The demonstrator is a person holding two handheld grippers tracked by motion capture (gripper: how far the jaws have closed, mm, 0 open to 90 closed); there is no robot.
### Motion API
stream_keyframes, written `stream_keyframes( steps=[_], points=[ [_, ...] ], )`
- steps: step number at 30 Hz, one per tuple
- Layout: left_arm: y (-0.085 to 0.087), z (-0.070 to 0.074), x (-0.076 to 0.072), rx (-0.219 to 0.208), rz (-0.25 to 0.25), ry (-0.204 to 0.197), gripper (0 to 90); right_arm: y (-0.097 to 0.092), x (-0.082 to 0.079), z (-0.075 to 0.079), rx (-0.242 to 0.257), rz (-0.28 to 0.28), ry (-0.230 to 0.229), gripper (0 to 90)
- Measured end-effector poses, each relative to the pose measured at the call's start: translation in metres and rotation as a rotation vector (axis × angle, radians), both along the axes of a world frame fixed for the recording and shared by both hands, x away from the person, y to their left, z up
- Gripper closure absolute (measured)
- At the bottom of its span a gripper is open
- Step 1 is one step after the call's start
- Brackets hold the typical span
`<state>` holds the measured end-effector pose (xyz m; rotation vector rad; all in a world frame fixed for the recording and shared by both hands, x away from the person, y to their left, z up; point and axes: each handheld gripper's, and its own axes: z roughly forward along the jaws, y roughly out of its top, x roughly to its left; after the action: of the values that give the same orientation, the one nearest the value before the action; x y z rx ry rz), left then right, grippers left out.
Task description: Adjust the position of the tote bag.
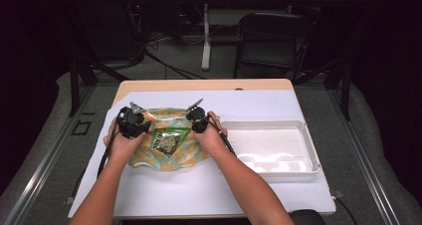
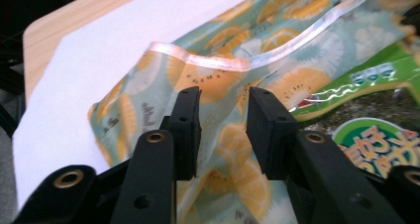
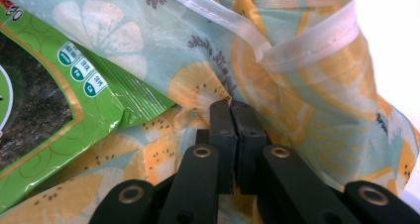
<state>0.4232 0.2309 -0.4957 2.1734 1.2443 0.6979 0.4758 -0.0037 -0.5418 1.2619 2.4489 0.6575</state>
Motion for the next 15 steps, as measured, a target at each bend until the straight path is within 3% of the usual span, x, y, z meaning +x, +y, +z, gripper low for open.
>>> stream_keyframes(
  steps=[2,3,7,10,13,15],
  points=[
    [0.005,0.004,-0.006,-0.014,0.008,-0.014,64.3,0.001,-0.001,-0.002,0.019,-0.014,-0.012,88.6],
    [0.007,0.006,-0.009,-0.013,0.010,-0.006,63.9,-0.001,0.000,0.001,-0.008,0.005,0.004,88.6],
    [0.014,0.007,-0.022,-0.047,0.009,-0.010,65.1,0.000,-0.001,-0.001,0.002,-0.002,-0.012,88.6],
    [0.018,0.004,-0.031,-0.021,0.013,-0.006,71.9,0.001,-0.001,-0.001,0.002,-0.002,-0.013,88.6],
    [0.024,0.002,-0.038,-0.025,0.019,0.002,75.6,0.001,-0.001,-0.001,-0.004,0.000,-0.014,88.5],
    [0.027,0.002,-0.041,-0.057,0.019,0.008,73.3,0.001,-0.001,-0.001,-0.007,0.001,-0.014,88.6]
  ],
)
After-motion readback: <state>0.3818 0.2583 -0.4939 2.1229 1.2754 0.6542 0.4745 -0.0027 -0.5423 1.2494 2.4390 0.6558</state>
